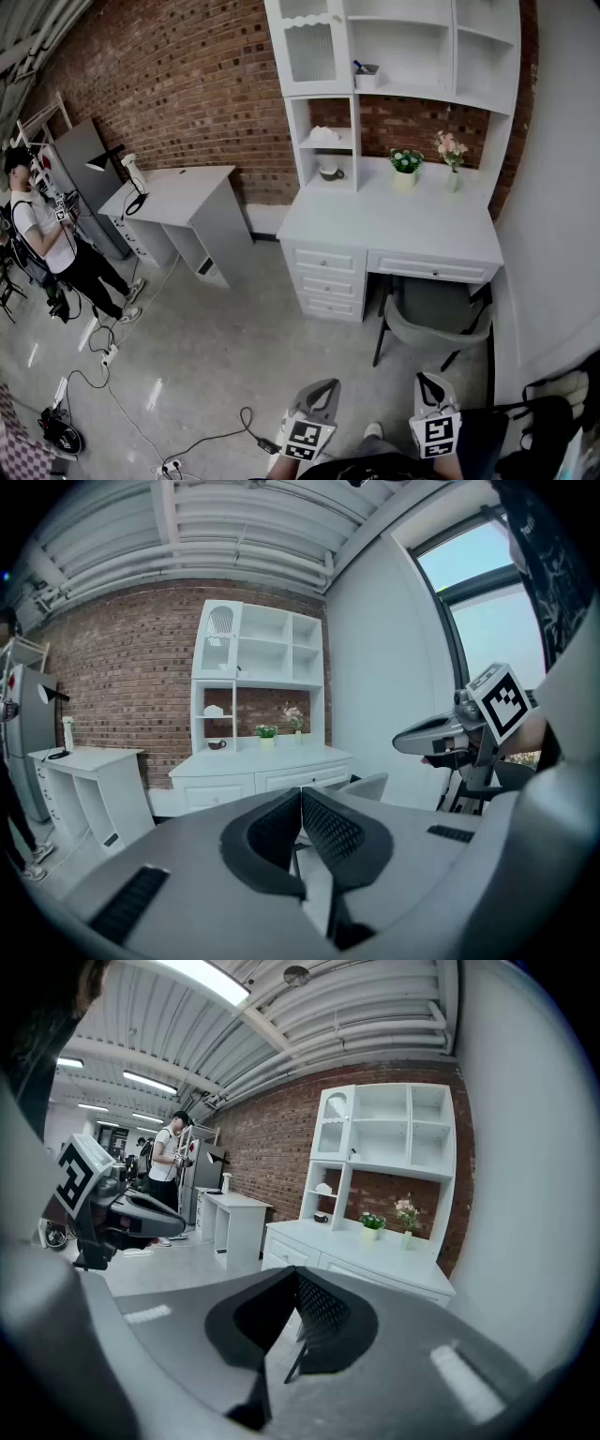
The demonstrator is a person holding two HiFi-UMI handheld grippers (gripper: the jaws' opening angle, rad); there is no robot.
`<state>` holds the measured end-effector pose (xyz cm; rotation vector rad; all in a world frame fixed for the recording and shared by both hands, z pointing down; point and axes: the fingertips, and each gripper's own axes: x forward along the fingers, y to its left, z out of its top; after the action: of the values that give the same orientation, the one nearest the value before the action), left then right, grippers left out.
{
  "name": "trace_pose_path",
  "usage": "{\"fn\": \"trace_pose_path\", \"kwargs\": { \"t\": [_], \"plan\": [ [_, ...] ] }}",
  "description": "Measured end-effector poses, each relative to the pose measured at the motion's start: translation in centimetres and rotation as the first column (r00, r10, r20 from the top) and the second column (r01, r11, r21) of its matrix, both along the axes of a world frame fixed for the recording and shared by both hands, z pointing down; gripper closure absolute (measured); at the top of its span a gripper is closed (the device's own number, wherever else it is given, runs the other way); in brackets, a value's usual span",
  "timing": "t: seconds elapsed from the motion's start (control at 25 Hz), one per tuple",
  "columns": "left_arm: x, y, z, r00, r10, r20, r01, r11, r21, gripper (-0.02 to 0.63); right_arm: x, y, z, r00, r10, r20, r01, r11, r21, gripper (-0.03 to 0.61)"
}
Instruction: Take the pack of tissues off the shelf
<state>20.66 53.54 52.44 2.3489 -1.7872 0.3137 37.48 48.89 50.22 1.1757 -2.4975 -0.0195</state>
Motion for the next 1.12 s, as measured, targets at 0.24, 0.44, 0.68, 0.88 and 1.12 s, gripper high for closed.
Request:
{"fn": "trace_pose_path", "kwargs": {
  "t": [0.24,0.44,0.68,0.88,1.12],
  "plan": [
    [0.2,-3.0,-0.4,1.0,-0.02,0.011,0.02,1.0,0.014,0.604,-0.8,-3.2,0.5,0.999,-0.045,0.003,0.045,0.999,-0.006,0.575],
    [0.6,-5.7,-1.1,0.999,-0.039,0.014,0.038,0.999,0.03,0.604,-1.0,-6.5,0.6,0.997,-0.068,0.031,0.069,0.998,-0.011,0.574],
    [1.8,-9.0,-1.5,0.997,-0.072,0.038,0.071,0.997,0.035,0.604,-0.5,-10.2,0.5,0.994,-0.106,0.04,0.107,0.994,-0.006,0.574],
    [2.8,-11.4,-1.7,0.991,-0.11,0.079,0.106,0.993,0.058,0.604,0.3,-13.3,0.3,0.99,-0.141,0.015,0.141,0.989,0.035,0.574],
    [3.3,-13.6,-3.0,0.986,-0.128,0.11,0.116,0.987,0.11,0.604,0.7,-16.2,-0.2,0.988,-0.156,-0.013,0.156,0.985,0.077,0.574]
  ]
}}
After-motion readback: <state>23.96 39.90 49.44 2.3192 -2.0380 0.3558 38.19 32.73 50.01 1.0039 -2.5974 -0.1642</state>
